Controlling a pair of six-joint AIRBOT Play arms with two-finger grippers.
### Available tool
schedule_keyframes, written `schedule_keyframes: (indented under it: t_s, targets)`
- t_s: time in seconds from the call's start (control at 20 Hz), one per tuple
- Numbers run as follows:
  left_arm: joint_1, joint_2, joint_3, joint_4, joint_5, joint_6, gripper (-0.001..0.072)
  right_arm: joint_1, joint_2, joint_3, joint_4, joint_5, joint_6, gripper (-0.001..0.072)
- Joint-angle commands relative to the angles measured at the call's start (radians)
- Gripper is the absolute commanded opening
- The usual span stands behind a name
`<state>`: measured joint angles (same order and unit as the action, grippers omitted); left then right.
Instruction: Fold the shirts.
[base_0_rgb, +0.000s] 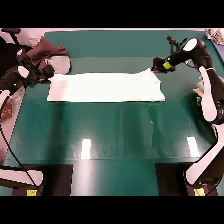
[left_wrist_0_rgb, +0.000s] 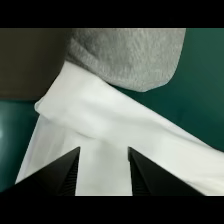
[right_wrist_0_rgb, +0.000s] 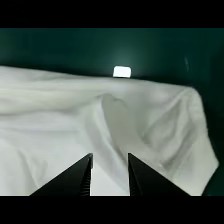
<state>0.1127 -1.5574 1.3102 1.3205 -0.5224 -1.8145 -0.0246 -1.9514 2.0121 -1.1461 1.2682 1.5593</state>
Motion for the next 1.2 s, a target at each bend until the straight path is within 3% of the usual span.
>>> schedule_keyframes:
  t_s: [0.0, 0.05, 0.2, 0.3, 0.4, 0.45, 0.55, 0.75, 1.15]
  targets:
    - [0.011, -0.002, 0.076, 0.041, -0.043, 0.014, 0.0387, -0.035, -0.005, 0.054, -0.034, 0.057, 0.004, 0.0407]
    - [0.014, -0.002, 0.108, 0.055, -0.082, 0.018, 0.0388, -0.051, -0.002, 0.042, -0.032, 0.082, 0.004, 0.0527]
    - [0.014, 0.003, 0.199, 0.126, -0.271, 0.028, 0.0387, -0.094, 0.039, -0.069, -0.032, 0.145, -0.018, 0.0549]
    - [0.011, 0.015, 0.21, 0.124, -0.363, 0.099, 0.0387, -0.111, 0.078, -0.153, -0.033, 0.145, -0.068, 0.0568]
    - [0.006, 0.025, 0.209, 0.122, -0.457, 0.158, 0.0386, -0.129, 0.116, -0.238, -0.032, 0.112, -0.087, 0.0692]
    - [0.001, 0.025, 0.209, 0.113, -0.491, 0.175, 0.0386, -0.137, 0.13, -0.28, -0.032, 0.089, -0.088, 0.0707]
    - [-0.017, 0.025, 0.21, 0.108, -0.528, 0.187, 0.0386, -0.158, 0.143, -0.346, 0.03, 0.075, -0.12, 0.0714]
    - [-0.089, 0.025, 0.21, 0.113, -0.539, 0.205, 0.0385, -0.248, 0.14, -0.462, 0.346, -0.005, -0.211, 0.0717]
    - [-0.208, 0.01, 0.209, 0.112, -0.541, 0.236, 0.0385, -0.268, 0.114, -0.613, 0.56, -0.159, -0.366, 0.0717]
